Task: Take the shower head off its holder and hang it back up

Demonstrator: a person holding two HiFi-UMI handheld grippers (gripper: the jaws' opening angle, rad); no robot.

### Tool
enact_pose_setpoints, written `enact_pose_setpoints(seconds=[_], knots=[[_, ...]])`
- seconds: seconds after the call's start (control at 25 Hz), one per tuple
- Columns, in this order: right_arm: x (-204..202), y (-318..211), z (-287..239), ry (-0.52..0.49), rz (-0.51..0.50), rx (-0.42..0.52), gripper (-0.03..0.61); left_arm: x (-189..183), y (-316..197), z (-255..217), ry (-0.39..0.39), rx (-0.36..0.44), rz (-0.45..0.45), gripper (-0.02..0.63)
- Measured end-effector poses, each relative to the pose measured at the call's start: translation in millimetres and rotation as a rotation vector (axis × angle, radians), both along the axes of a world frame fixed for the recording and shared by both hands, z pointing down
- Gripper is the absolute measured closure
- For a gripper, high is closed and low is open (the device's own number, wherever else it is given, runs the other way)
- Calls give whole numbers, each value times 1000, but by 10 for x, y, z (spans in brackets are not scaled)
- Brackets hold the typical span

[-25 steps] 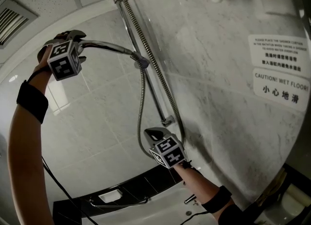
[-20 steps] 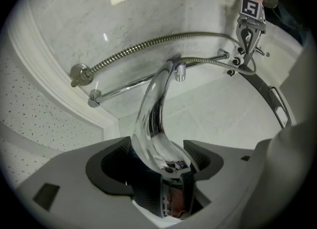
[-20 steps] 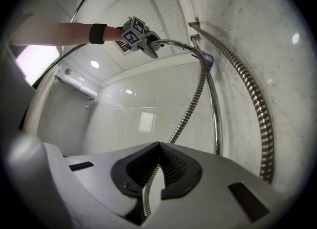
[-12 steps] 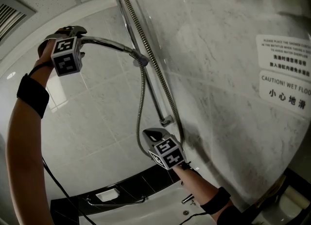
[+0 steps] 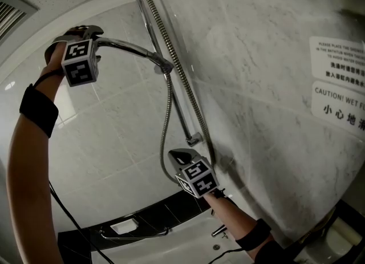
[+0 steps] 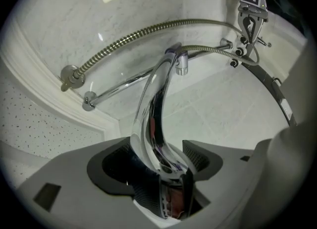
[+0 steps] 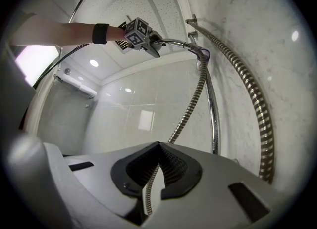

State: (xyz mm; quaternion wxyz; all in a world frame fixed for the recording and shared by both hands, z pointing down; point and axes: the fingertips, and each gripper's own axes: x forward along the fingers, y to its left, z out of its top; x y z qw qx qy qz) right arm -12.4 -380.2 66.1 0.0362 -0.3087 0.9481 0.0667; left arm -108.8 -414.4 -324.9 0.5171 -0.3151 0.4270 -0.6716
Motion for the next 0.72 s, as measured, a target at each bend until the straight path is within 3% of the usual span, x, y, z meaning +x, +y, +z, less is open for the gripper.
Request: enact_pose_setpoints(seconds=[0.44, 0.72], knots=[[-217, 142, 21, -4, -36, -5, 570, 61, 31, -37, -58, 42, 5, 295], [-247, 182, 53, -3, -42, -6, 570, -45, 21, 27, -36, 54, 22, 293]])
